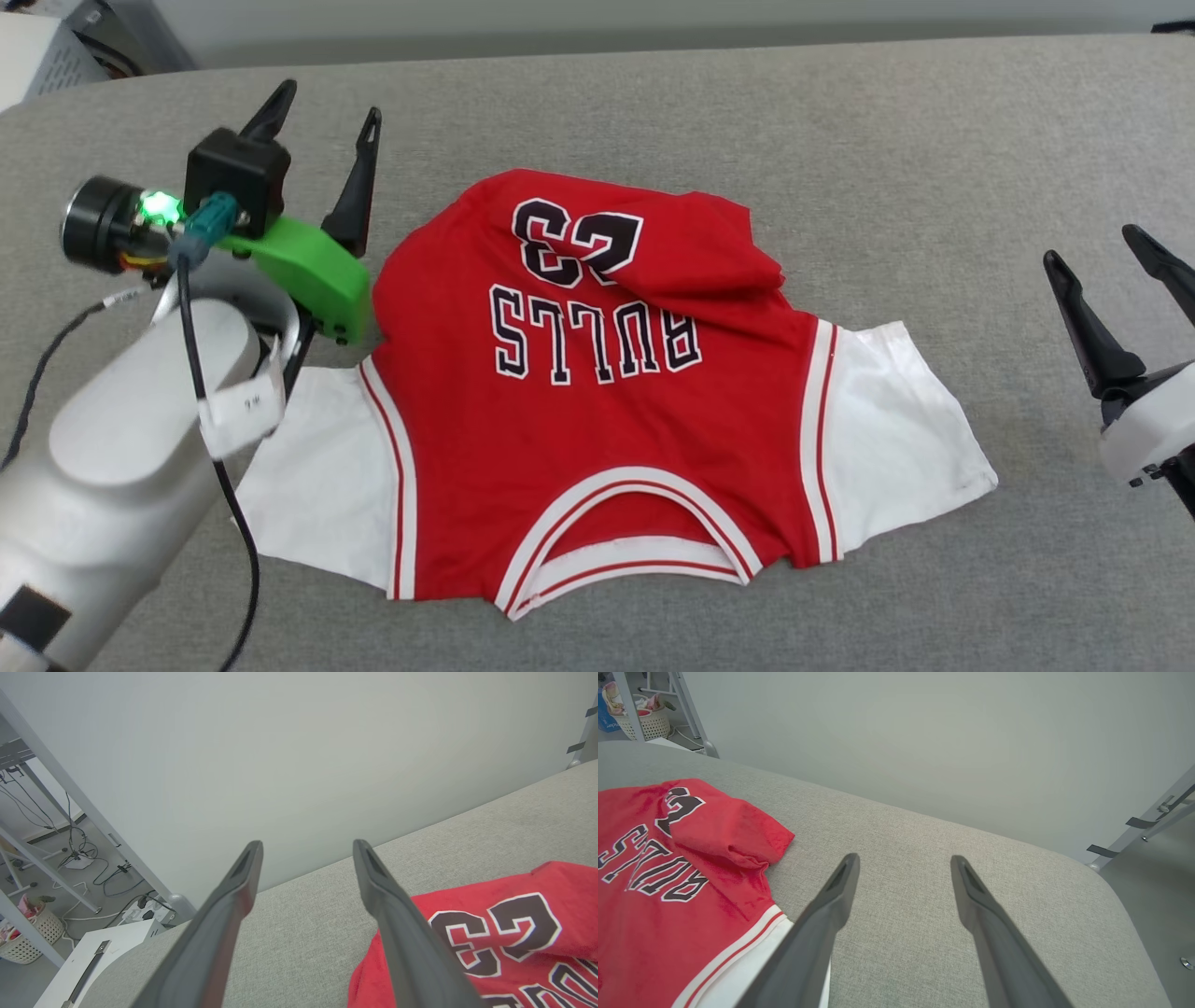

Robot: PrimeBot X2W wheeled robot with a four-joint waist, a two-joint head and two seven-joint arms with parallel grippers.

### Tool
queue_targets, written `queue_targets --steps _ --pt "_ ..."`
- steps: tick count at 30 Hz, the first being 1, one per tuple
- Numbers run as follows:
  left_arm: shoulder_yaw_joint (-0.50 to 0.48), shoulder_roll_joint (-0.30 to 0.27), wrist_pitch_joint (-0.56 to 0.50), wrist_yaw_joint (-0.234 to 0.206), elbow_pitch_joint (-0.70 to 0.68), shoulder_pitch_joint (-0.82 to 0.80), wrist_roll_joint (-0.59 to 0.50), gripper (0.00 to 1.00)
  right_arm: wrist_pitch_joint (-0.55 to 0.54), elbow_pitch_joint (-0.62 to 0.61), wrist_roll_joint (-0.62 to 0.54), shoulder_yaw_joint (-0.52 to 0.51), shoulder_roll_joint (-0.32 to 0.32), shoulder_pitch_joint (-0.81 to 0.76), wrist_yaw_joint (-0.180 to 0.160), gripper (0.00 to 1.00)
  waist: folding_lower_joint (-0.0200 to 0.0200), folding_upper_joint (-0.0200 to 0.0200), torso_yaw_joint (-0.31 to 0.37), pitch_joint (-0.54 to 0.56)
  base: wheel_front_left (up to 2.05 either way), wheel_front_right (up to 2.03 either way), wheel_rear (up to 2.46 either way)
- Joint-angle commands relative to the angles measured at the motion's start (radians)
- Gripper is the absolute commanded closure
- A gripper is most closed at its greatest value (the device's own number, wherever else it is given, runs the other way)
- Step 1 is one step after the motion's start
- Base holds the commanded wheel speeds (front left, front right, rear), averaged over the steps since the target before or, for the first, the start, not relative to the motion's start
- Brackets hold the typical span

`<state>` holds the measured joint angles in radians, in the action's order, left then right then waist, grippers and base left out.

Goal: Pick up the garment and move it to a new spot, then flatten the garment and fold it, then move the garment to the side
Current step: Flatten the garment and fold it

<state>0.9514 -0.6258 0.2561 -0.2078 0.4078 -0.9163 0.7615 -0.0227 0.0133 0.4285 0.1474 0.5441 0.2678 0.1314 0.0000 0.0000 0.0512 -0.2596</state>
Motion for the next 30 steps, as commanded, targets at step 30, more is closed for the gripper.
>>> queue_targets --steps 30 --pt "-0.533 0.161 0.006 -0.138 -0.356 0.733 -0.329 0.00 -0.609 0.201 0.305 0.421 0.186 -0.024 -0.001 0.00 0.0000 0.0000 -0.164 -0.003 0.00 0.00 0.00"
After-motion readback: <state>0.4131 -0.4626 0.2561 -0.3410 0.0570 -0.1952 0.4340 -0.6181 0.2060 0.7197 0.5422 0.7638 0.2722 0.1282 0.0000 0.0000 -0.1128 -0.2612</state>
